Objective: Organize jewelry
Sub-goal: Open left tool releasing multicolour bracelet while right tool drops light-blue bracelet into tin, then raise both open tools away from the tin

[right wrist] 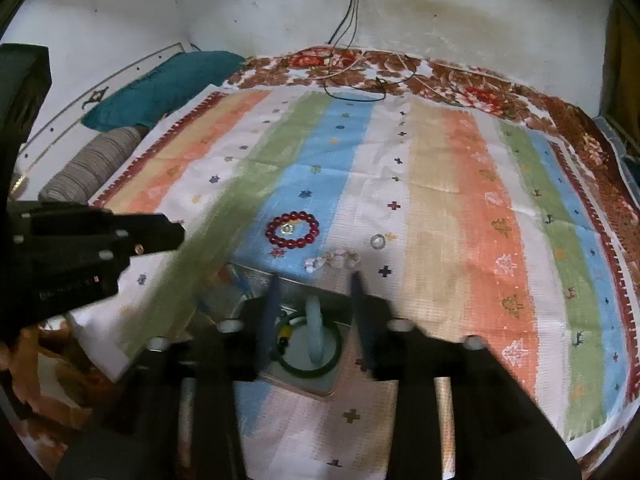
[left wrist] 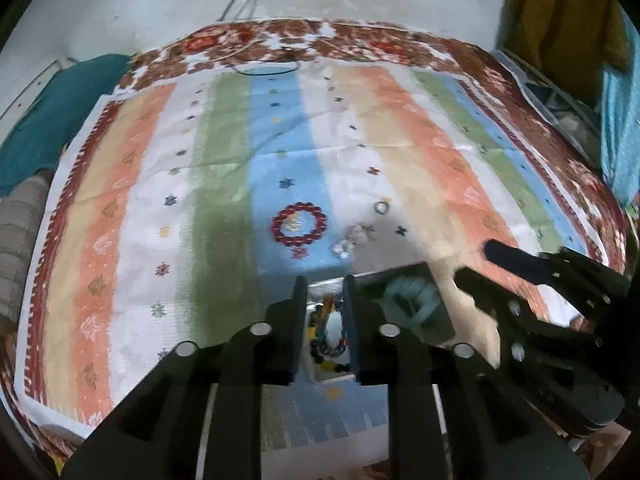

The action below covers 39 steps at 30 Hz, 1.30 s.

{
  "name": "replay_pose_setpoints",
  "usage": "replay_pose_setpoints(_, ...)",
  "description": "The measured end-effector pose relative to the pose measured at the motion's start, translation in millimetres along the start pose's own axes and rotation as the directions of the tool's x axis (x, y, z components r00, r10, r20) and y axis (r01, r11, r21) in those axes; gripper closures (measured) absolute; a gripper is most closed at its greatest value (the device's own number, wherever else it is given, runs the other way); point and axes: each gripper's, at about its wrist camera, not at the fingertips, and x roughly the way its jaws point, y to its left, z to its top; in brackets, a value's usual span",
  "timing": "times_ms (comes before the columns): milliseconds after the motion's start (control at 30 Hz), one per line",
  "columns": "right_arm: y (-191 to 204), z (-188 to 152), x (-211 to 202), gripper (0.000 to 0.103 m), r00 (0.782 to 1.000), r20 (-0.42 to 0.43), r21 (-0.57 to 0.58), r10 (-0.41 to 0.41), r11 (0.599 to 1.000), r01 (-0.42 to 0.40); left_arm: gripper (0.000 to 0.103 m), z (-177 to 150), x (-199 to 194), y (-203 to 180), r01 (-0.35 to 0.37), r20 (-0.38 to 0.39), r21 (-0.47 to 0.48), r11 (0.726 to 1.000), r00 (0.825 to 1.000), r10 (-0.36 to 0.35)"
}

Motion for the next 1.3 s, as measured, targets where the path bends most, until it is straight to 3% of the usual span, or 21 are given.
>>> replay_pose_setpoints(333,-15,7,21,0.059,0.998,-0.063,0.042,-0.017,0.999,0.020,0.067,9,10,18,-0.016,-0.020,-0.067,0.998,1.000,0.014)
replay_pose_setpoints(667,-20,19,42,0.041,0.994,-0.111,0.051,-0.013,0.999,0.019,0.053,27,32,22,-0.039,-0.047,-0.071,0.997,0.998,0.035)
replay_pose_setpoints(1300,-35,37,80,0.026,0.982,-0.189,0.091,0.007,0.996,0.010,0.049,47,76,38,-0.073,-0.136,-0.082,0.994,0.989,0.061)
